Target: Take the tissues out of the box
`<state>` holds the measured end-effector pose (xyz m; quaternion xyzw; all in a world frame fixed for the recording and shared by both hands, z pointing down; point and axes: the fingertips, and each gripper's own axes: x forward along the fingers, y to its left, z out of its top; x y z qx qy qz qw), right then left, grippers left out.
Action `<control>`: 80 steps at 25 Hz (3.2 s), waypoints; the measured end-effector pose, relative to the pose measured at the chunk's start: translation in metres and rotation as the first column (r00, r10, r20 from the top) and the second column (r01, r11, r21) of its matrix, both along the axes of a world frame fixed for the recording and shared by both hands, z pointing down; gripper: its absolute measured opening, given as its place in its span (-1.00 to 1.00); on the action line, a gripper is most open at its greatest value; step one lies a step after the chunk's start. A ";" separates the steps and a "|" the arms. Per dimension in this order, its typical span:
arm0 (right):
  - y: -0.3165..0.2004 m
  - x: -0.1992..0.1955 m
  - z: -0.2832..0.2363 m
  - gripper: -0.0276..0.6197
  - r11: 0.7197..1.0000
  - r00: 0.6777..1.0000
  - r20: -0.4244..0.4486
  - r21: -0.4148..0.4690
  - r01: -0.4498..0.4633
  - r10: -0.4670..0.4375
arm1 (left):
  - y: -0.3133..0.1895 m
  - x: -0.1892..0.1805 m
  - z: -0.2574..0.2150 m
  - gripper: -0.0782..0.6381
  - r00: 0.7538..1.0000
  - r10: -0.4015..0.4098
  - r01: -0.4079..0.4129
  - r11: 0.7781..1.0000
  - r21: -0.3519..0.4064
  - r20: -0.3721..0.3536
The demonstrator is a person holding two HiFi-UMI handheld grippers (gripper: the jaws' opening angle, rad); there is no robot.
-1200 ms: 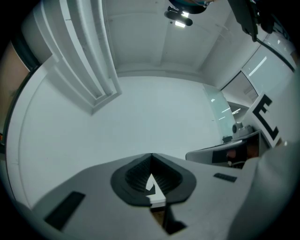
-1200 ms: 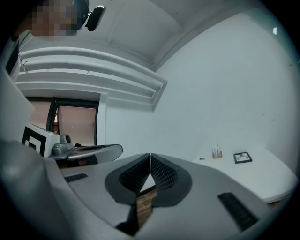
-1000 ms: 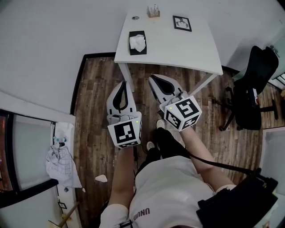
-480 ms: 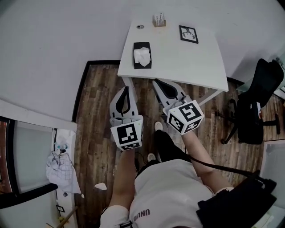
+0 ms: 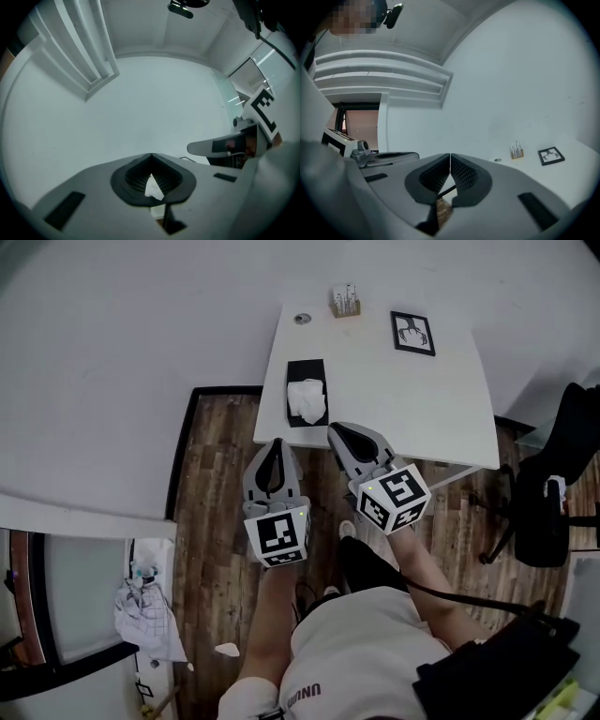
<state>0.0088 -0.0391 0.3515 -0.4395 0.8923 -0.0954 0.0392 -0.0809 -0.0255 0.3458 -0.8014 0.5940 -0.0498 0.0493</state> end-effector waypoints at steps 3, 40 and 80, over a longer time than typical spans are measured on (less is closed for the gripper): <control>-0.023 0.005 0.004 -0.85 1.000 1.000 0.000 -0.015 0.008 -0.008 | -0.022 0.002 0.006 -0.75 1.000 -0.012 0.012 1.000 -0.023 -0.001; -0.177 0.008 0.062 -0.53 0.969 0.968 -0.157 -0.182 0.164 -0.194 | -0.166 -0.013 0.064 -0.75 0.991 -0.132 0.126 0.972 -0.198 -0.019; -0.175 -0.033 0.167 -0.60 0.861 0.747 -0.462 -0.416 0.293 -0.477 | -0.190 -0.025 0.116 -0.75 0.983 -0.175 0.141 0.925 -0.352 -0.065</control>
